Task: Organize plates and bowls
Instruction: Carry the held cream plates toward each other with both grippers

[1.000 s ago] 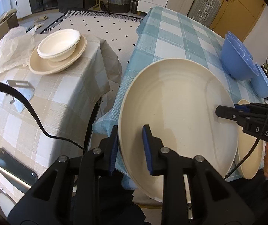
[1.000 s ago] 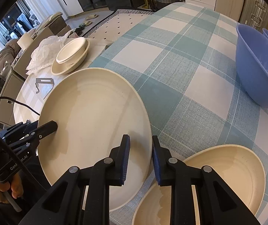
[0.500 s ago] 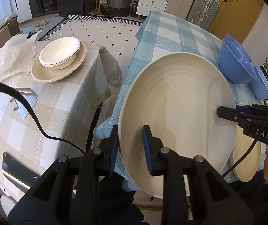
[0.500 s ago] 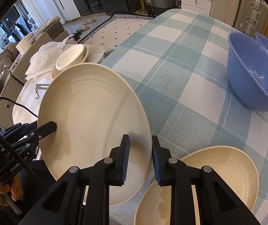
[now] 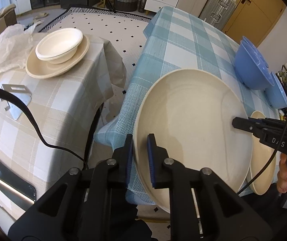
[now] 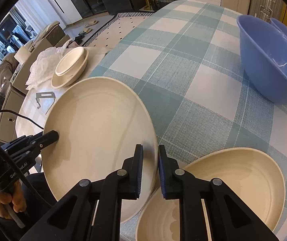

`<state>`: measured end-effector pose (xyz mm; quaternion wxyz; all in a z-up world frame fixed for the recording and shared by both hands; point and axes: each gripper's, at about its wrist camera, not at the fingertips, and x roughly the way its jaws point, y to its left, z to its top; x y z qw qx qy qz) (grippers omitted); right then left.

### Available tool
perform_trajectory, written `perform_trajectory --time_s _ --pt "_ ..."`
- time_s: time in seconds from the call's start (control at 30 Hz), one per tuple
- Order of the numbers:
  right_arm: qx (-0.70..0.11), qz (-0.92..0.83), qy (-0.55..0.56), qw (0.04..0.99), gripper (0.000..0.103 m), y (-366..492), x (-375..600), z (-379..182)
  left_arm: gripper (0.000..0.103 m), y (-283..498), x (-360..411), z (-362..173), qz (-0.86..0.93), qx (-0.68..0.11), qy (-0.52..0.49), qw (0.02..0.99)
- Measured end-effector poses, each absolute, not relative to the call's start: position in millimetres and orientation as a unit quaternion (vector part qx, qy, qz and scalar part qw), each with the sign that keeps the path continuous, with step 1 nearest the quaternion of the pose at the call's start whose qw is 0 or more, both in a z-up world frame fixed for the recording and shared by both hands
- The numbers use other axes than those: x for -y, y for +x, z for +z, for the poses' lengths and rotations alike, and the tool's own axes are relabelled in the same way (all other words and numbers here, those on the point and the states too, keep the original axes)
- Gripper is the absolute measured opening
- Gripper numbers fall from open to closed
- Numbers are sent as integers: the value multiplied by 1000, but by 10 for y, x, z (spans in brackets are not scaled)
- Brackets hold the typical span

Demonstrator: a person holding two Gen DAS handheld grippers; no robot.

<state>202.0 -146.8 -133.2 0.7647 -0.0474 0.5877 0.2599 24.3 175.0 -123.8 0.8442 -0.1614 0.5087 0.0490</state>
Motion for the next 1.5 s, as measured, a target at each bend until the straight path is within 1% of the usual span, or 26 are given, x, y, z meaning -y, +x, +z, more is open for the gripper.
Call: perform_trajectory --time_s 0.63,1.1,1.5 --pt "-588 276 -39 759 13 2024 1474 -1329 9 188 -1799 -1239 48 -507 -171 843" --pt "-577 285 -21 765 12 1970 1568 -1122 8 146 -1786 -984 43 -492 -165 854" --pt "-565 279 -6 777 12 1914 1758 -900 8 115 -1632 -733 33 -481 -150 863"
